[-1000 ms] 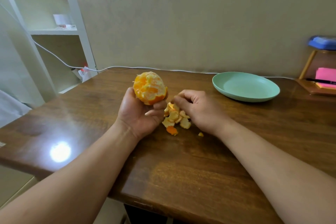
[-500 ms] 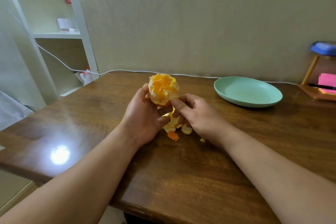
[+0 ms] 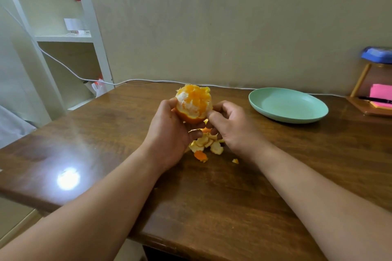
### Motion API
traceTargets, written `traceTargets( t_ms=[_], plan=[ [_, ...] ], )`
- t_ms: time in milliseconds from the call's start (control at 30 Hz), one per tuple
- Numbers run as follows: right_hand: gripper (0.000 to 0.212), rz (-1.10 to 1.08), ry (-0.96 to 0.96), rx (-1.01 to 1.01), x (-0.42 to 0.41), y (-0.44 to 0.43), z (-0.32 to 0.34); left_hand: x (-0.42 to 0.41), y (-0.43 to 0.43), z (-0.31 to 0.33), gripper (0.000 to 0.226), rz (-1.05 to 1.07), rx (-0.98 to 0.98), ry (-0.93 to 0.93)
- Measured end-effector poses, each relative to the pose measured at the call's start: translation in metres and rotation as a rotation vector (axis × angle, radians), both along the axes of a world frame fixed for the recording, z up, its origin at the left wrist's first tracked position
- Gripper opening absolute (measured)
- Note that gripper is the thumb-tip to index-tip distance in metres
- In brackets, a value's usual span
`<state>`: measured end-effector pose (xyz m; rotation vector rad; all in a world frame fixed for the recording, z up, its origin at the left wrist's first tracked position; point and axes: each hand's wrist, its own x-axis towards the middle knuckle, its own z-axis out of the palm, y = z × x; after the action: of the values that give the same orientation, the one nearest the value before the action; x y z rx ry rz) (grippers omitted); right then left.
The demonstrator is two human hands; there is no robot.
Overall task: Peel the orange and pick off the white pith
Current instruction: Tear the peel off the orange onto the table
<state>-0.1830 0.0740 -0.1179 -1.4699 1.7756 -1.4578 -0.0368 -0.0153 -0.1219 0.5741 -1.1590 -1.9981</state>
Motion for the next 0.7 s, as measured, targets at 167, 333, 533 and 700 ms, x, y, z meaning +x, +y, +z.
traceTargets(
  t_ms=[167,333,533,700],
  plan=[
    [0.014,-0.068,-0.080,0.009,0.004,-0.005,-0.002,-0.008,0.008,-0.001,0.055,0.093,-0.110,-0.031],
    [0.014,-0.077,-0.200,-0.018,0.005,-0.012,-0.004,-0.012,0.008,-0.003,0.053,0.134,-0.129,-0.023],
    [0.017,-0.050,-0.283,-0.023,0.009,-0.015,-0.004,-0.011,0.007,-0.002,0.055,0.143,-0.125,0.012],
    [0.010,0.056,-0.485,-0.090,0.012,-0.013,0.000,-0.007,0.005,0.001,0.057,0.114,-0.079,0.083]
  ],
)
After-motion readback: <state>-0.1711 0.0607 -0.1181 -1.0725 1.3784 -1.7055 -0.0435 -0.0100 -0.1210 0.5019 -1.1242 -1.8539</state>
